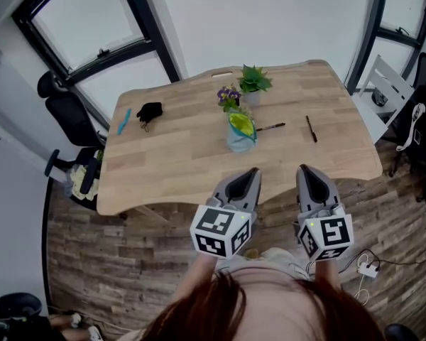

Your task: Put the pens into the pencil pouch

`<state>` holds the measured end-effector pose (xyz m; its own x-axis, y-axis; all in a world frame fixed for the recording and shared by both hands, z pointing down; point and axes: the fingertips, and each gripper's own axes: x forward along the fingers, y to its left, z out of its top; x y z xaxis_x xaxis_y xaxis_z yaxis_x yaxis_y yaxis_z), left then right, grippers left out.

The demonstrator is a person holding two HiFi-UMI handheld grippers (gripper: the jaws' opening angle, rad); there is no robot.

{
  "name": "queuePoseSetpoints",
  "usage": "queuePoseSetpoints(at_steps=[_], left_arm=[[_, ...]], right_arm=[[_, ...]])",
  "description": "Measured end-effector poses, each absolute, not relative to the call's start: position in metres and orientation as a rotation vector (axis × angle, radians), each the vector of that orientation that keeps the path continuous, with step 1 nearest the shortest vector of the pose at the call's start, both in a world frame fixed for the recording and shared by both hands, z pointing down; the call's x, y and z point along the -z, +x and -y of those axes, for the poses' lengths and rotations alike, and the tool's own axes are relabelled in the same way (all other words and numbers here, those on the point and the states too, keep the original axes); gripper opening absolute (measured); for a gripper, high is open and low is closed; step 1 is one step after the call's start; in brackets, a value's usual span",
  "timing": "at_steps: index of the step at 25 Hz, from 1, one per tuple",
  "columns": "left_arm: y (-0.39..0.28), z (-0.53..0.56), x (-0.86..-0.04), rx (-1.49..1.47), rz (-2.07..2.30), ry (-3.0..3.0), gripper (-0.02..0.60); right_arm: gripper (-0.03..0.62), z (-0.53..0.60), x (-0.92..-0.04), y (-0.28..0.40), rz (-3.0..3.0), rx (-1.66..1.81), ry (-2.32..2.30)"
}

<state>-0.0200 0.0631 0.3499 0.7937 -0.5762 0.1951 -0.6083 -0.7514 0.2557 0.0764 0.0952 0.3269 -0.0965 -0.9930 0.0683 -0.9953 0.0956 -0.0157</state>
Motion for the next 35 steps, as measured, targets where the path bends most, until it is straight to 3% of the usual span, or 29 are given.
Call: queuePoseSetpoints(at_steps=[7,11,35], left_arm=[[-0.02,-0.039,-0.364,-0.151,0.915,2.607,0.005],[-0.016,-0.021,-0.375,-0.167,0.935,2.571,0.052],[0.008,0.089,-0.487,-0.278,1.147,2.14,0.112]], right_arm=[[0.0,-0.08,-0.336,0.081,2.258,-0.117,2.088],[0.0,-0.065,-0.344,0.09,2.254,-0.133,2.079],[0.002,0.049,-0.397,0.179,2.197,-0.202,1.973]])
